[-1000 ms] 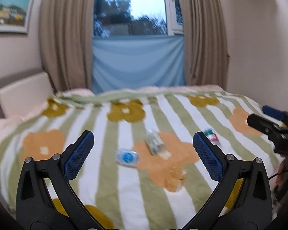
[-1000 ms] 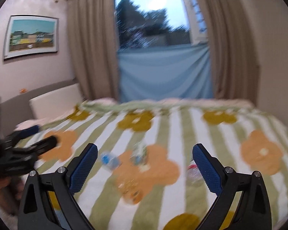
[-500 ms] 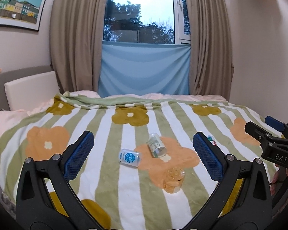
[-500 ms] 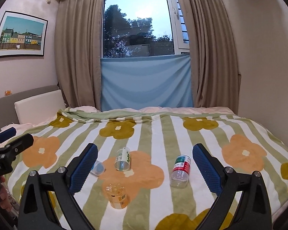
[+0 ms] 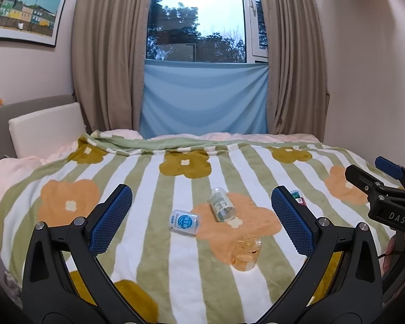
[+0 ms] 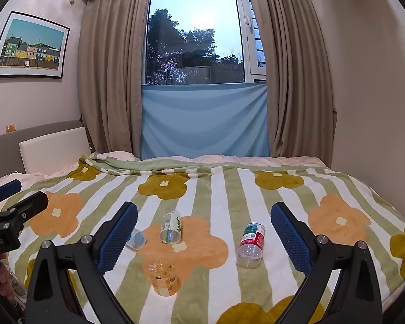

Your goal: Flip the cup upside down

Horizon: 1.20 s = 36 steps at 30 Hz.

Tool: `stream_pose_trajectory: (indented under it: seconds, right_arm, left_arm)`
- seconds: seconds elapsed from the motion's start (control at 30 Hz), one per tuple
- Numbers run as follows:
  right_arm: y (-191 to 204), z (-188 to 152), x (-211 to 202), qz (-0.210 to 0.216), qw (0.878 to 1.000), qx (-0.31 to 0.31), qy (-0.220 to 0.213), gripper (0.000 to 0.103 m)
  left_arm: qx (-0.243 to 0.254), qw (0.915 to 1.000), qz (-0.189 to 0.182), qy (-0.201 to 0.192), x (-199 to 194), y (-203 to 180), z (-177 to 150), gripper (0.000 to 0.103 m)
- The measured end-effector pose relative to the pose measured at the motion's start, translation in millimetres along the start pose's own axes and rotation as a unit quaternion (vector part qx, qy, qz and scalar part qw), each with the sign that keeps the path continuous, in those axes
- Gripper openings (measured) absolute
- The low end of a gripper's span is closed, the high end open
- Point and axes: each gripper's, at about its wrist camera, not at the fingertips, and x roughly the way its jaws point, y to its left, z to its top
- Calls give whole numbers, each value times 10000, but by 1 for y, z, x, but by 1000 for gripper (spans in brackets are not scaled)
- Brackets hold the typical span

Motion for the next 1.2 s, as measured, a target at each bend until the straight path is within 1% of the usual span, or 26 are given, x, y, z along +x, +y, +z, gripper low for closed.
stream_pose_trajectory:
  seconds: [0.4,1.2]
  right_arm:
    - [2,4,1,-123,9999,-69,-7,99]
    - [-2,5,5,-128,9999,-45,9,99]
  left_arm:
    - [11,10000,-25,-81,-5,-2,2,103]
    - [81,9998,-13,-177,-5,-6,4,103]
